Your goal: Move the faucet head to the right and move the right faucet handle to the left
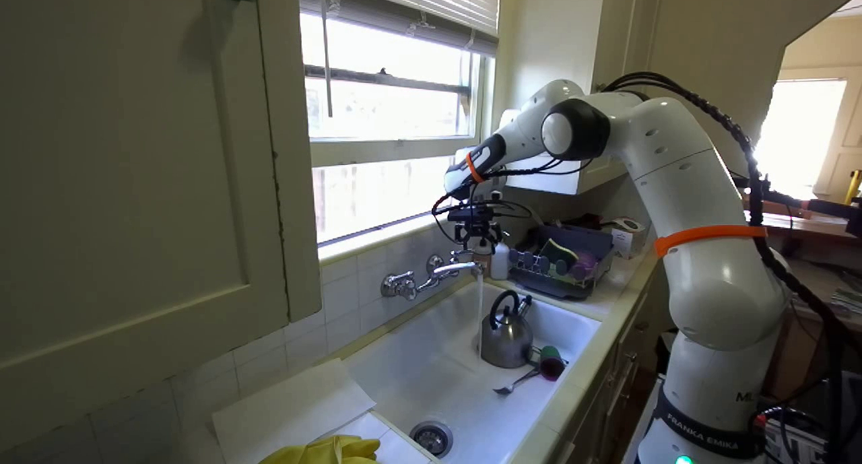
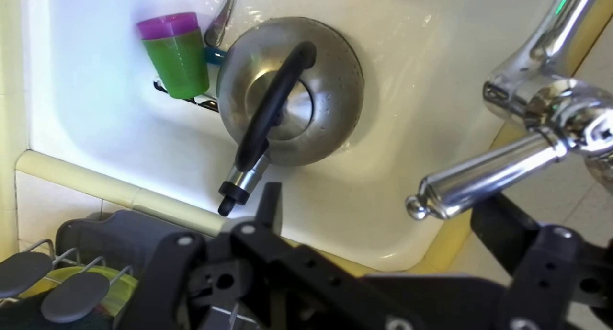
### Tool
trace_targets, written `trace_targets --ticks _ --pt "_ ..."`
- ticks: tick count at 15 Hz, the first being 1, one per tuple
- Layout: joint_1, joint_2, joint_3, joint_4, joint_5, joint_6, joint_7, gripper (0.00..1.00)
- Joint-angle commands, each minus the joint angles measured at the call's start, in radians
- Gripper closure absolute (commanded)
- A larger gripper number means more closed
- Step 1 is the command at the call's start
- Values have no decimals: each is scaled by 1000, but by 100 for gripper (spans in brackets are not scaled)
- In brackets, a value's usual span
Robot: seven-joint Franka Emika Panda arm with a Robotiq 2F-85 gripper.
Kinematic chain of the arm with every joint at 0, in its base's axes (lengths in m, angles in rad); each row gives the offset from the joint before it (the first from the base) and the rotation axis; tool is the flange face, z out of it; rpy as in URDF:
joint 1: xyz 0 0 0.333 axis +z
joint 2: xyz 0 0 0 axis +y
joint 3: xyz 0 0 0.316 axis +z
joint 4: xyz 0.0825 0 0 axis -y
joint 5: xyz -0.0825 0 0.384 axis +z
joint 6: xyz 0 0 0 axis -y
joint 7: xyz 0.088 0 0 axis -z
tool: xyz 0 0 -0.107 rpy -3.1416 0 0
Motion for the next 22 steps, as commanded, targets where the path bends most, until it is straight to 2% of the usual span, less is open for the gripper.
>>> trace_targets --ticks 1,7,14,19,22 --pt "0 -45 -5 -69 -10 -19 5 0" --pt "-11 -87 3 -108 11 39 -16 0" --pt "-7 -221 -10 -222 -13 147 -39 0" --pt "-9 -345 2 -320 -12 178 -121 0" --pt "-17 -419 23 -373 16 164 -224 0"
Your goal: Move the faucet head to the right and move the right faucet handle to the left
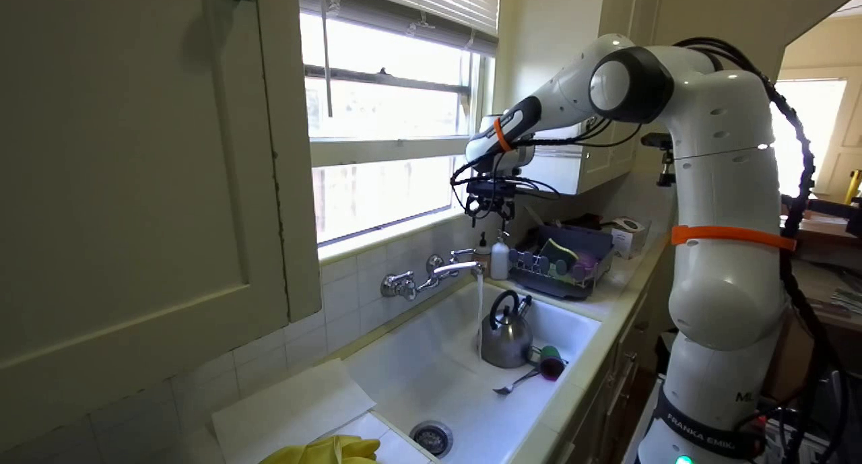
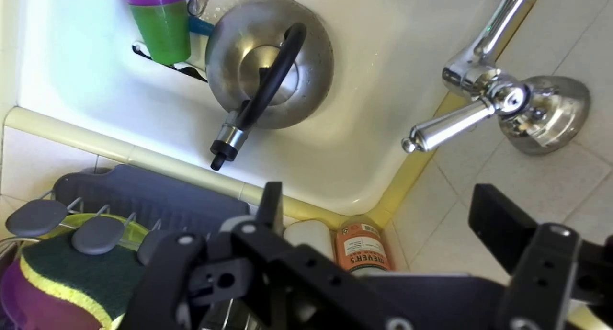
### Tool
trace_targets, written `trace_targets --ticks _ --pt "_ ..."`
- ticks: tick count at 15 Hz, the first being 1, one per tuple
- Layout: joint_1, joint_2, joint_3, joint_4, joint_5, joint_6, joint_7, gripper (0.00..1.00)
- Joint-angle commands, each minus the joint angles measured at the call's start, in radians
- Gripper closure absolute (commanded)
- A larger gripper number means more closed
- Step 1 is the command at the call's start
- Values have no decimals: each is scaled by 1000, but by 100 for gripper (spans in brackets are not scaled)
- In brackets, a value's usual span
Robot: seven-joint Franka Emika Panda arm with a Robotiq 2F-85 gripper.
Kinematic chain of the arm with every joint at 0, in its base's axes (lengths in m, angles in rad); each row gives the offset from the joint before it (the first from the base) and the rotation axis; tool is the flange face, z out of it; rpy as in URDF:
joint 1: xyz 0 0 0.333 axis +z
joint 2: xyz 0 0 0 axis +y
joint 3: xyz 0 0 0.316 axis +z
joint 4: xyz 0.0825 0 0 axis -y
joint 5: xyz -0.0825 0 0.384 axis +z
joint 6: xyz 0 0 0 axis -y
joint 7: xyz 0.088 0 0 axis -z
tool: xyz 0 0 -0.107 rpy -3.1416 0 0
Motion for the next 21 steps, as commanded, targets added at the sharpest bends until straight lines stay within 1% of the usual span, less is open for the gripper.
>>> trace_targets --ticks 1,6,13,16,21 --pt "-13 -120 32 -115 27 20 -143 0" --pt "-9 -230 69 -208 62 0 -401 0" --pt "1 -319 101 -293 109 -46 -720 0" --pt "6 -339 106 -311 113 -69 -801 0" --pt "8 -355 109 -317 96 -120 -866 0"
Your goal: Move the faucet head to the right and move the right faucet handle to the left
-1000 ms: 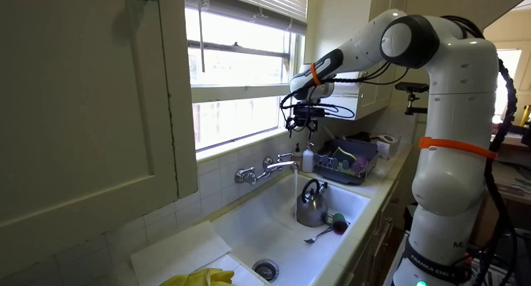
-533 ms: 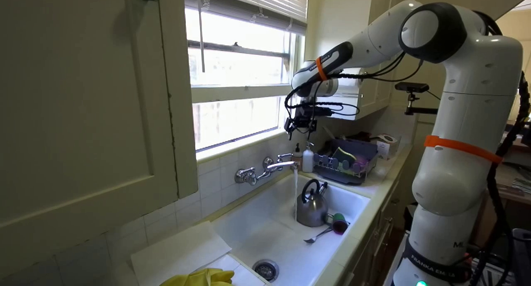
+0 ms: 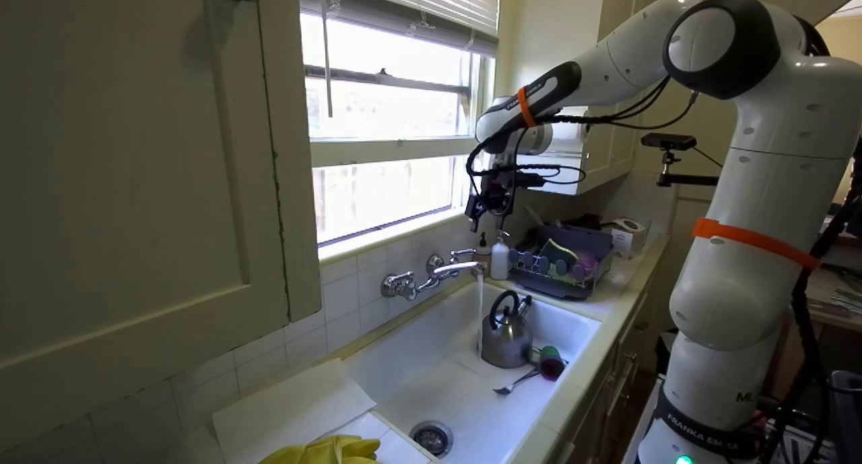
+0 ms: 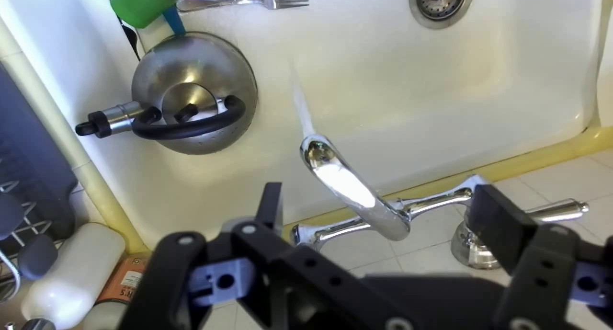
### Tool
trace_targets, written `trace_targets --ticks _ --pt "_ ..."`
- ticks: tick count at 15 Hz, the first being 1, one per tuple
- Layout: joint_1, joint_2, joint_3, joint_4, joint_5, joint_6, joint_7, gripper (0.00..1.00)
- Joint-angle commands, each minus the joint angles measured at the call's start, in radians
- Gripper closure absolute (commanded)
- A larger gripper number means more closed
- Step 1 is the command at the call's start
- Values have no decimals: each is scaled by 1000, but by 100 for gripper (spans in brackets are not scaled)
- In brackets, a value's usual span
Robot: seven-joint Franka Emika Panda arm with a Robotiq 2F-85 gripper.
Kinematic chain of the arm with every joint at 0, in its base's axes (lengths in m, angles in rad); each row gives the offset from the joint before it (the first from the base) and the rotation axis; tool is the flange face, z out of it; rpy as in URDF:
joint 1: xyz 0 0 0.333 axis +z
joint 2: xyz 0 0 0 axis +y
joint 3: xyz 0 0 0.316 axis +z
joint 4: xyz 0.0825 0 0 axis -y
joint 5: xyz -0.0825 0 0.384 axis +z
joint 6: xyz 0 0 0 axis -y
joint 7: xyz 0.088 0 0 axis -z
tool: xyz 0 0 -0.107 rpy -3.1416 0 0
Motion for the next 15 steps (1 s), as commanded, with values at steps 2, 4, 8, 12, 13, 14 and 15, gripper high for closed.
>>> trace_targets --ticks 2,4,8,12,13,14,15 --pt "0 -38 2 -31 0 -44 -60 0" --pt "0 -39 3 -37 -7 -41 -64 0" --pt "-2 -11 3 -16 -9 -20 -43 0" --pt "-2 -11 3 -17 -12 -20 -42 0" --pt "-2 -11 3 -17 -12 -20 -42 0" --pt "-2 -11 3 -17 -12 -20 -42 0" --pt "-2 -11 3 -17 -12 -20 -42 0"
